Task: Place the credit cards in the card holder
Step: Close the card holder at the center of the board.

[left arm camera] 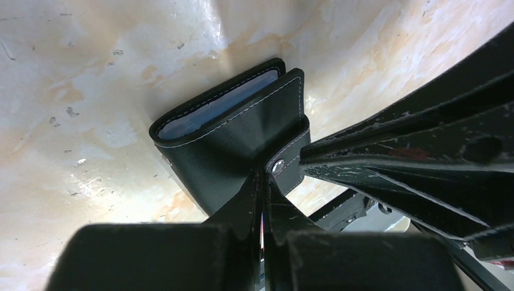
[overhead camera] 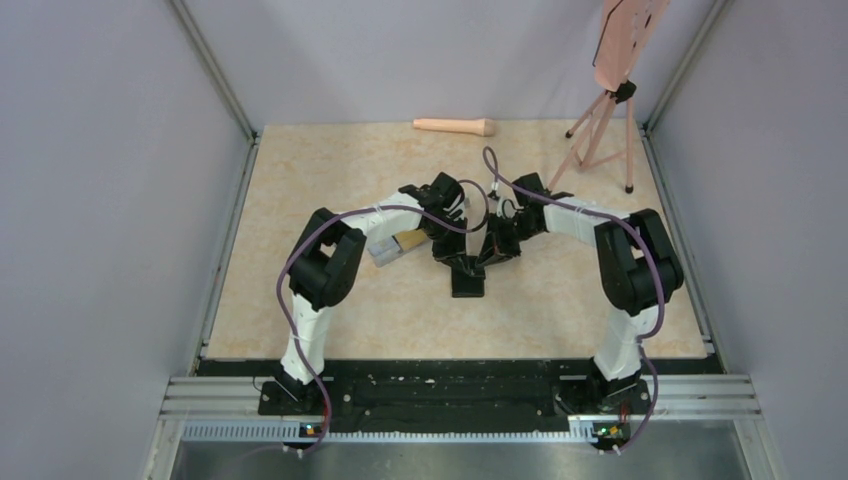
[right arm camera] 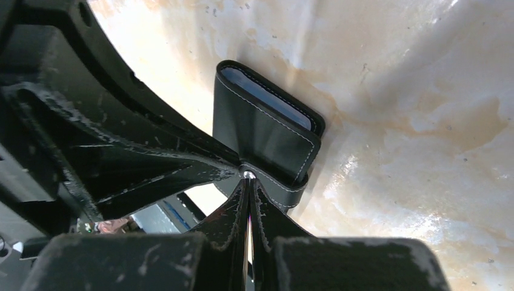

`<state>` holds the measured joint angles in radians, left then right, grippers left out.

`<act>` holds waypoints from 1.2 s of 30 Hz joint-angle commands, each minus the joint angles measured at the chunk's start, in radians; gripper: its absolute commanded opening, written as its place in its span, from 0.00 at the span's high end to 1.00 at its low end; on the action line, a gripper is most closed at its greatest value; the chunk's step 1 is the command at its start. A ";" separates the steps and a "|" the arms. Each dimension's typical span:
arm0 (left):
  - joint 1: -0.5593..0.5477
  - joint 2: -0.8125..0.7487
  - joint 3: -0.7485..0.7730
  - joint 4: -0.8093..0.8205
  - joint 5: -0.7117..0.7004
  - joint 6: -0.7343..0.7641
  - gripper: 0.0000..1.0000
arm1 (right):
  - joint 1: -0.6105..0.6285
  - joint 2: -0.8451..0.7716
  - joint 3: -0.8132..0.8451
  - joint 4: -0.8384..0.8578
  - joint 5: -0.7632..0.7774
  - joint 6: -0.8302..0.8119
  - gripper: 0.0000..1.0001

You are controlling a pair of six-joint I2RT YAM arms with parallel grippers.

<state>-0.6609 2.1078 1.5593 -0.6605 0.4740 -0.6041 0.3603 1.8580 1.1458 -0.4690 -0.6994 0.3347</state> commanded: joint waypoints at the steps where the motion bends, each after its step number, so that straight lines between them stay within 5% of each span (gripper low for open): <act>1: 0.004 -0.022 0.000 0.014 0.005 -0.006 1.00 | 0.017 0.014 0.014 -0.018 0.022 -0.036 1.00; 36: -0.008 -0.009 -0.089 0.077 0.004 -0.022 1.00 | 0.091 0.080 0.000 -0.106 0.207 -0.059 1.00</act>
<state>-0.6628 2.1082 1.5108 -0.6331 0.4950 -0.6231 0.4034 1.8938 1.1522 -0.5323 -0.6147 0.3065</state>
